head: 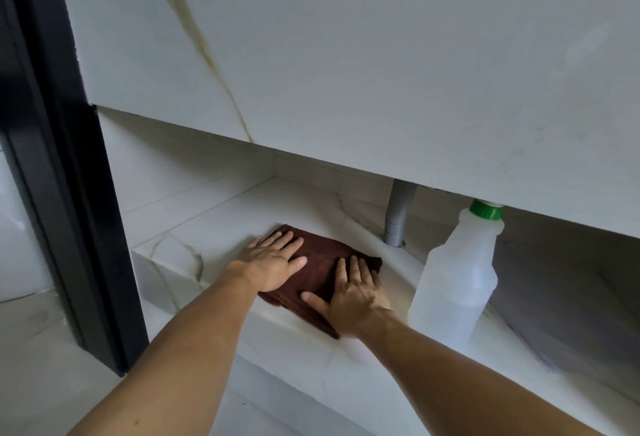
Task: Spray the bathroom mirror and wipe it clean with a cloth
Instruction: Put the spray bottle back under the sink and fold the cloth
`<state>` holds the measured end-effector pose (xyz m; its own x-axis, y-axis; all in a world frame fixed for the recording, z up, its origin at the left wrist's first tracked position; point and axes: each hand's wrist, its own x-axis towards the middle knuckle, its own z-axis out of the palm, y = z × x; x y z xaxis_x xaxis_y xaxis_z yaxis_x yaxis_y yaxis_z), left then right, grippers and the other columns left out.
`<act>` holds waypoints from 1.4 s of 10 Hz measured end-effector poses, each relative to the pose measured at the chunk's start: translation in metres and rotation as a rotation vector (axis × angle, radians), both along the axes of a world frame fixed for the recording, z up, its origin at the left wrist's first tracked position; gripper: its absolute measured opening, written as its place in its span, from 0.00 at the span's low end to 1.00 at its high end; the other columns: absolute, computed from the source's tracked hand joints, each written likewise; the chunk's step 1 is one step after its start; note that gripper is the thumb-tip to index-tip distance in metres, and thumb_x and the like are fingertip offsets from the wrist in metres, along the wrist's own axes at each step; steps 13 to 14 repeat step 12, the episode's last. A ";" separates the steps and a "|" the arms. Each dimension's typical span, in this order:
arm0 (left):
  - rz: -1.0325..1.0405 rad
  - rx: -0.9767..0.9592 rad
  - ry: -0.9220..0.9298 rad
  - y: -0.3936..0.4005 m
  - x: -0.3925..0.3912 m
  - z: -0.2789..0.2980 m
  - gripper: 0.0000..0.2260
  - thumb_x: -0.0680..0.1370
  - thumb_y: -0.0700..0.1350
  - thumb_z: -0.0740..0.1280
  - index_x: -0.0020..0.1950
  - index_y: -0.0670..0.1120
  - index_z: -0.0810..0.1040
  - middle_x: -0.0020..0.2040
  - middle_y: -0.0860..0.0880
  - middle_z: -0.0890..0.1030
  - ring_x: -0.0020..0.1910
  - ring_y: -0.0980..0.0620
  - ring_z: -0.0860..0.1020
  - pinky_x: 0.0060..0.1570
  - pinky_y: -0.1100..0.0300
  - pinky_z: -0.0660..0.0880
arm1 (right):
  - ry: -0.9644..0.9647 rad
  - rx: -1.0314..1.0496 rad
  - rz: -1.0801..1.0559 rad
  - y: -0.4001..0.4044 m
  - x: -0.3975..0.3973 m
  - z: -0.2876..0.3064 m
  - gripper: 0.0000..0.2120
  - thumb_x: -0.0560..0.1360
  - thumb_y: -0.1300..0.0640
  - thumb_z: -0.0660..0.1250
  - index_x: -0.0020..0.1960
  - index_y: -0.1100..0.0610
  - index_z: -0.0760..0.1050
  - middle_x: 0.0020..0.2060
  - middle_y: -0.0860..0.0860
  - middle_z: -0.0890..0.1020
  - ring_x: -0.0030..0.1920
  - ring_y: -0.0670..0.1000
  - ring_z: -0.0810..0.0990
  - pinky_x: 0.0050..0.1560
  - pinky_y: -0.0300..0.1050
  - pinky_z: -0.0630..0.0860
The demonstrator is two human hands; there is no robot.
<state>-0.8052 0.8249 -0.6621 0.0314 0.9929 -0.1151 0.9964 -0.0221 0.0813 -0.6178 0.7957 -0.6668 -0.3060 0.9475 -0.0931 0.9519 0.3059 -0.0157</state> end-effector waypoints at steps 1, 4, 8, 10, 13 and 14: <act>0.021 0.010 -0.044 -0.001 0.002 0.006 0.29 0.83 0.65 0.42 0.82 0.57 0.45 0.82 0.55 0.43 0.81 0.56 0.41 0.79 0.50 0.39 | 0.011 0.047 -0.022 0.004 0.004 0.000 0.66 0.54 0.22 0.28 0.82 0.60 0.42 0.81 0.61 0.48 0.81 0.57 0.45 0.80 0.55 0.44; 0.053 0.036 0.019 0.001 -0.012 -0.006 0.29 0.81 0.67 0.40 0.81 0.60 0.44 0.82 0.57 0.41 0.81 0.57 0.40 0.78 0.47 0.36 | -0.016 -0.038 -0.134 0.015 0.007 0.006 0.57 0.71 0.21 0.49 0.81 0.63 0.40 0.81 0.60 0.48 0.81 0.59 0.46 0.80 0.56 0.47; 0.059 0.027 0.026 0.018 0.003 -0.004 0.32 0.81 0.67 0.39 0.82 0.53 0.43 0.82 0.56 0.43 0.80 0.58 0.40 0.79 0.47 0.37 | -0.107 -0.016 -0.068 0.013 0.010 0.005 0.54 0.73 0.22 0.44 0.81 0.61 0.39 0.81 0.61 0.46 0.81 0.59 0.45 0.80 0.59 0.41; 0.098 0.091 0.017 0.000 0.005 0.007 0.31 0.83 0.65 0.40 0.83 0.51 0.46 0.83 0.54 0.46 0.81 0.56 0.42 0.79 0.48 0.39 | -0.118 -0.013 -0.078 0.013 0.008 0.008 0.54 0.72 0.22 0.44 0.81 0.61 0.40 0.81 0.61 0.47 0.81 0.59 0.45 0.80 0.59 0.42; 0.157 0.217 -0.069 -0.025 -0.009 0.016 0.28 0.84 0.62 0.45 0.82 0.54 0.53 0.82 0.52 0.54 0.81 0.52 0.50 0.79 0.48 0.46 | -0.029 0.119 -0.017 0.007 -0.003 0.030 0.44 0.78 0.28 0.45 0.82 0.57 0.45 0.81 0.58 0.52 0.81 0.59 0.48 0.79 0.60 0.48; 0.157 0.217 -0.069 -0.025 -0.009 0.016 0.28 0.84 0.62 0.45 0.82 0.54 0.53 0.82 0.52 0.54 0.81 0.52 0.50 0.79 0.48 0.46 | -0.029 0.119 -0.017 0.007 -0.003 0.030 0.44 0.78 0.28 0.45 0.82 0.57 0.45 0.81 0.58 0.52 0.81 0.59 0.48 0.79 0.60 0.48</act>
